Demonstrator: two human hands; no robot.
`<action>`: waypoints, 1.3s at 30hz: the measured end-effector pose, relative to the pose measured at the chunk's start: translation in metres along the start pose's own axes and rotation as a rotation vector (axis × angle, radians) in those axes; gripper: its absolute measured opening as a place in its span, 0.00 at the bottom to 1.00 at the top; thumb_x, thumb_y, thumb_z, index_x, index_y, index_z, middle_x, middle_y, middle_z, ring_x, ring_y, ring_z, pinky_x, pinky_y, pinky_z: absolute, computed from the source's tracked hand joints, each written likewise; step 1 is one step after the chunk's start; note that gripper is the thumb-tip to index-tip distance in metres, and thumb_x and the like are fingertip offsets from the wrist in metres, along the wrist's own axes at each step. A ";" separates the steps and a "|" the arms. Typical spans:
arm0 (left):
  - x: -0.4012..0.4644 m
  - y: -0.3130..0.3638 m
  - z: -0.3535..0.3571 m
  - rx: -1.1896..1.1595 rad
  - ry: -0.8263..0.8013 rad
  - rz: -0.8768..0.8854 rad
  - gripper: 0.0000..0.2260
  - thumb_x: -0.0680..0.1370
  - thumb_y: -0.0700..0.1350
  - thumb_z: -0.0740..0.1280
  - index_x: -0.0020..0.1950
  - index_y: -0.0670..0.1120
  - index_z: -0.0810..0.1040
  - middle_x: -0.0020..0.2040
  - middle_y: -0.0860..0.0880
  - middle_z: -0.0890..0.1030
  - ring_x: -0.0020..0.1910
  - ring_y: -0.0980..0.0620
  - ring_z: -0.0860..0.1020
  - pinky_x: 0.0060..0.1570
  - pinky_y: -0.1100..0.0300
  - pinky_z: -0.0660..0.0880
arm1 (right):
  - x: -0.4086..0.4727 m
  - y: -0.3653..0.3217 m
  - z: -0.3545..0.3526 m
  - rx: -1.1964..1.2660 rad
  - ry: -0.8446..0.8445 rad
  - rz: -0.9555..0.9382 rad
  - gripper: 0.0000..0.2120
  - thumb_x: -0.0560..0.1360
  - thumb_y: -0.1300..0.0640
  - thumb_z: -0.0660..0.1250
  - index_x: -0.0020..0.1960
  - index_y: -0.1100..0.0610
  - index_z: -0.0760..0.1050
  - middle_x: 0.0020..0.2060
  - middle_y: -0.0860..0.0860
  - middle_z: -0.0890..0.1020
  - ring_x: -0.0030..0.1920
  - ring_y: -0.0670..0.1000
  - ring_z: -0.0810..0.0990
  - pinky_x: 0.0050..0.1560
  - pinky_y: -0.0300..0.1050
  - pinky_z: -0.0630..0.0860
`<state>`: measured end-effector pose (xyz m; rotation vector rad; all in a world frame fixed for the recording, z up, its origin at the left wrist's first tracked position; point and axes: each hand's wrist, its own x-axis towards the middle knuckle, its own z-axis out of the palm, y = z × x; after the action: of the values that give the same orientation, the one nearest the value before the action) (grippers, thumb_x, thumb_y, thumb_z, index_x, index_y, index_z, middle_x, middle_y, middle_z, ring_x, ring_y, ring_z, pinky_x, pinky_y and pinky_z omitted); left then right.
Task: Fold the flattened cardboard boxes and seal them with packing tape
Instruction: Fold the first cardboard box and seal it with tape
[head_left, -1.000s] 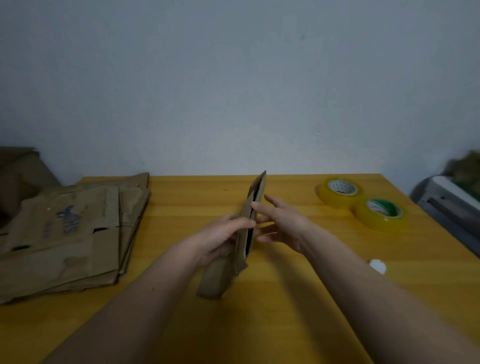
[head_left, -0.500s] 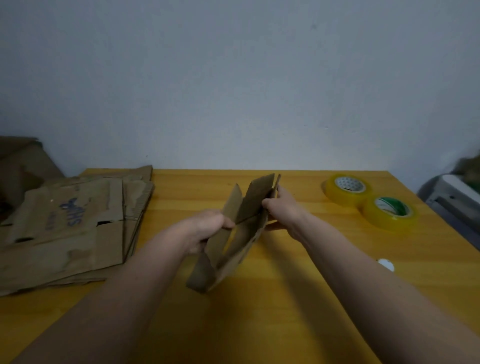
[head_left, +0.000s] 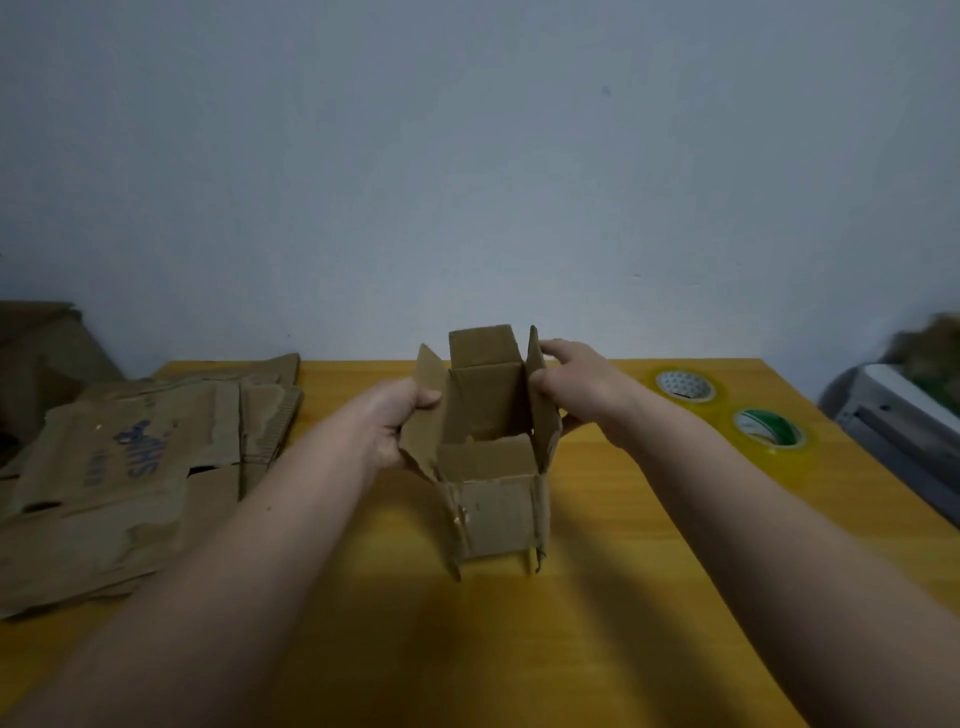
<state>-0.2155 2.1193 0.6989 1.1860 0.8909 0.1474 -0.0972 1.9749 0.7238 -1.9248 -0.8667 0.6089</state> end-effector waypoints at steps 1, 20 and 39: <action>0.002 -0.006 0.002 0.007 -0.001 -0.017 0.06 0.82 0.42 0.58 0.51 0.41 0.71 0.45 0.39 0.78 0.43 0.41 0.77 0.57 0.37 0.70 | -0.001 0.006 0.004 -0.017 -0.009 0.022 0.20 0.80 0.63 0.56 0.70 0.53 0.65 0.44 0.51 0.76 0.45 0.52 0.78 0.35 0.45 0.79; 0.047 -0.027 -0.002 0.215 0.146 0.108 0.06 0.82 0.39 0.58 0.59 0.43 0.68 0.43 0.40 0.76 0.40 0.42 0.76 0.40 0.46 0.76 | 0.022 0.043 0.035 -0.004 -0.031 0.134 0.09 0.81 0.63 0.52 0.57 0.53 0.67 0.42 0.53 0.76 0.40 0.52 0.77 0.42 0.49 0.78; 0.039 -0.071 -0.023 0.864 0.116 0.895 0.20 0.77 0.34 0.65 0.64 0.53 0.70 0.54 0.56 0.81 0.60 0.55 0.76 0.56 0.62 0.72 | 0.020 0.077 0.018 -0.028 0.196 0.169 0.13 0.78 0.60 0.64 0.61 0.56 0.67 0.54 0.57 0.76 0.52 0.56 0.77 0.52 0.55 0.79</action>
<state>-0.2287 2.1283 0.6159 2.3600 0.4444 0.5965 -0.0724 1.9744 0.6461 -2.0584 -0.5963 0.4988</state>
